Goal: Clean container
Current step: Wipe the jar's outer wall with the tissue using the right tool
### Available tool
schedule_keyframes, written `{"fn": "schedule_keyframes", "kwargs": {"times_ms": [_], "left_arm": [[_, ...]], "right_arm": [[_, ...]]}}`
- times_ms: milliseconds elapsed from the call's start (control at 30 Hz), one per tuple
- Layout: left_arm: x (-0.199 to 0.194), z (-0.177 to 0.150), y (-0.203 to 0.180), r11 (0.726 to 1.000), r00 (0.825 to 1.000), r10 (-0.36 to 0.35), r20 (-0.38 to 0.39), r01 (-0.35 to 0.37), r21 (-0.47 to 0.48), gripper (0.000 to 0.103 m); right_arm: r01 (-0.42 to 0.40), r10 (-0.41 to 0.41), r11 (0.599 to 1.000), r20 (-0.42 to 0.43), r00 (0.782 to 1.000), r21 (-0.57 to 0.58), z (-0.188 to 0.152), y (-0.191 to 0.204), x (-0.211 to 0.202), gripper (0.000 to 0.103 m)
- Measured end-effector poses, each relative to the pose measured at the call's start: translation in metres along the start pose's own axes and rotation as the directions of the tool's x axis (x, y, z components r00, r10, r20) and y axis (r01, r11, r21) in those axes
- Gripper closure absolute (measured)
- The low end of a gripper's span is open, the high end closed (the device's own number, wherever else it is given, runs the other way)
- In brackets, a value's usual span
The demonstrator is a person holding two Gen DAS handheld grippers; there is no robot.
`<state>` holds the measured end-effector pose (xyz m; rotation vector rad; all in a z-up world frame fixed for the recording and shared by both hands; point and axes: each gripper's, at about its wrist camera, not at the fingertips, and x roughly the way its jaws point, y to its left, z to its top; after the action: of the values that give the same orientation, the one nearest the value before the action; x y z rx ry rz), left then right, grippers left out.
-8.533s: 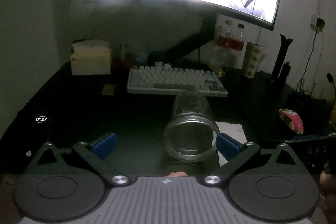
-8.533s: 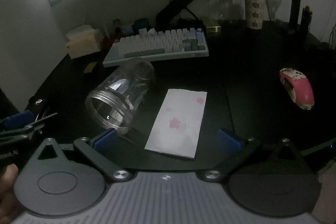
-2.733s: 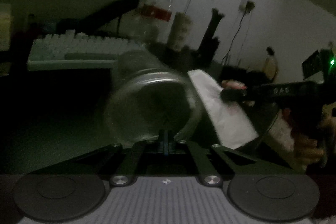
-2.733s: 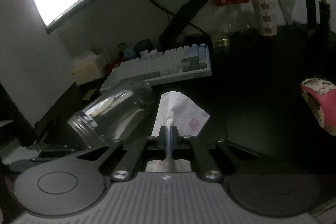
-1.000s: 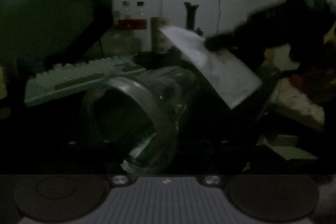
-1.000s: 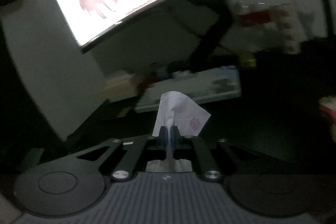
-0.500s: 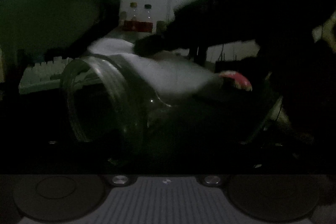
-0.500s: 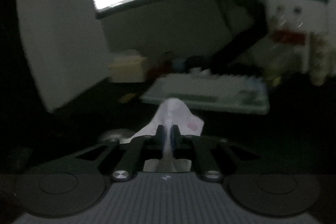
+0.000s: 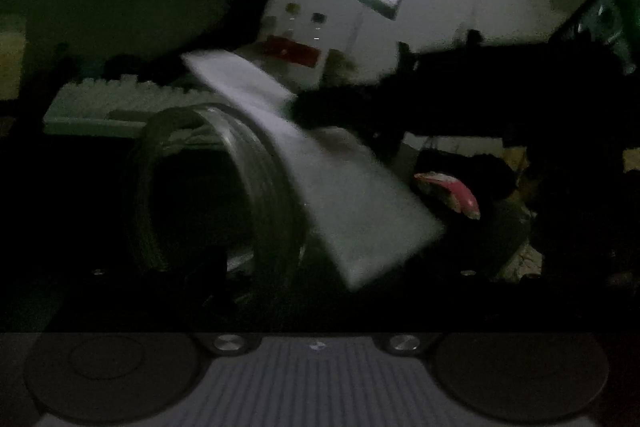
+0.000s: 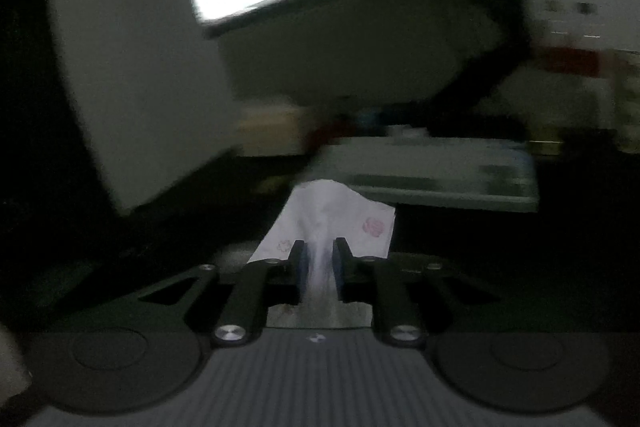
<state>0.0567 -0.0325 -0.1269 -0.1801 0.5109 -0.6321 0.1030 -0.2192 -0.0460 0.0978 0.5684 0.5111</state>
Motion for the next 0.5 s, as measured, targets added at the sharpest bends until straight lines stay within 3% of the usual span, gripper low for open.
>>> {"fn": "schedule_keyframes", "kwargs": {"times_ms": [67, 133, 267, 367, 500], "left_arm": [[-0.001, 0.003, -0.004, 0.999, 0.999, 0.039, -0.014, -0.039, 0.003, 0.006], [0.0, 0.005, -0.008, 0.997, 0.996, 0.076, -0.036, -0.075, 0.013, 0.006], [0.001, 0.008, -0.018, 0.99, 0.988, 0.136, -0.068, -0.133, 0.05, 0.005], [0.001, 0.005, -0.022, 0.987, 0.986, 0.146, -0.076, -0.14, 0.079, 0.001], [0.001, 0.004, -0.023, 0.984, 0.985, 0.159, -0.065, -0.153, 0.095, 0.001]], "right_arm": [[0.075, -0.072, 0.994, -0.039, 0.997, 0.076, 0.007, -0.013, 0.001, 0.085], [0.07, -0.066, 0.995, -0.064, 0.996, 0.072, 0.012, -0.008, 0.001, 0.083], [-0.12, 0.111, 0.99, -0.112, 0.987, -0.073, 0.01, 0.035, -0.004, 0.082], [-0.147, 0.132, 0.981, -0.116, 0.984, -0.128, 0.006, 0.05, -0.004, 0.082], [0.018, -0.026, 0.994, -0.072, 0.997, -0.103, 0.01, 0.022, 0.001, 0.082]]}}
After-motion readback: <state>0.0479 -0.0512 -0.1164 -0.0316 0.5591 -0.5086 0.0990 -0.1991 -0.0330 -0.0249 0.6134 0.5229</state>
